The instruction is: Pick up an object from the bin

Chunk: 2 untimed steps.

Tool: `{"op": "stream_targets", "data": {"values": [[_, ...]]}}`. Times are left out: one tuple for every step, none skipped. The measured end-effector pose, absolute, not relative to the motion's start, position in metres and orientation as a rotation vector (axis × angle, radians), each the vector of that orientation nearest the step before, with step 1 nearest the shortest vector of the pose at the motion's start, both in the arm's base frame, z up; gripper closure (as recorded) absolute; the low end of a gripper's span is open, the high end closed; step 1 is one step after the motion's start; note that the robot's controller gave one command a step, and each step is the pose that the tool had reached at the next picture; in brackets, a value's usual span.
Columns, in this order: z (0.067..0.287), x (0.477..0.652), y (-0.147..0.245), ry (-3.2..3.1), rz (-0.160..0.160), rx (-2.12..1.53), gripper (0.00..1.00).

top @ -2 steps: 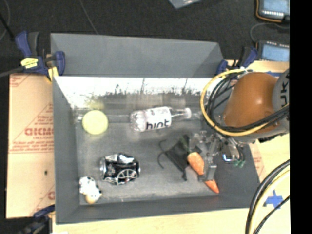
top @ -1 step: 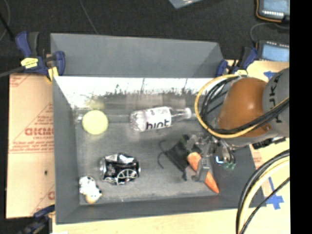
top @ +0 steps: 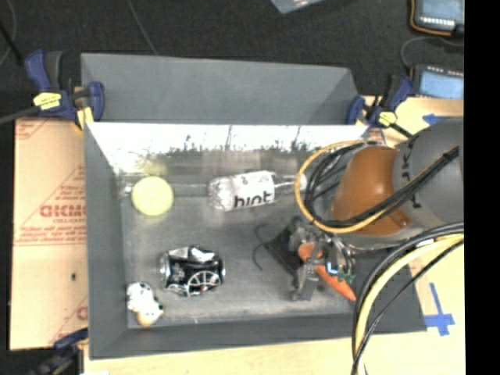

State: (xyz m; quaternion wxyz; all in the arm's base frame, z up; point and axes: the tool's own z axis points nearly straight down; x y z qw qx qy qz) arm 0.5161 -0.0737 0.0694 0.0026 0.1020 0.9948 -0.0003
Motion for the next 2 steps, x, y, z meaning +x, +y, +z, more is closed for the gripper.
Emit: {"op": "stream_targets", "data": {"values": [[0.071,0.521,-0.093,3.108,-0.002,0.338,0.00],[0.070,0.518,-0.080,3.116,-0.002,0.323,0.00]]}}
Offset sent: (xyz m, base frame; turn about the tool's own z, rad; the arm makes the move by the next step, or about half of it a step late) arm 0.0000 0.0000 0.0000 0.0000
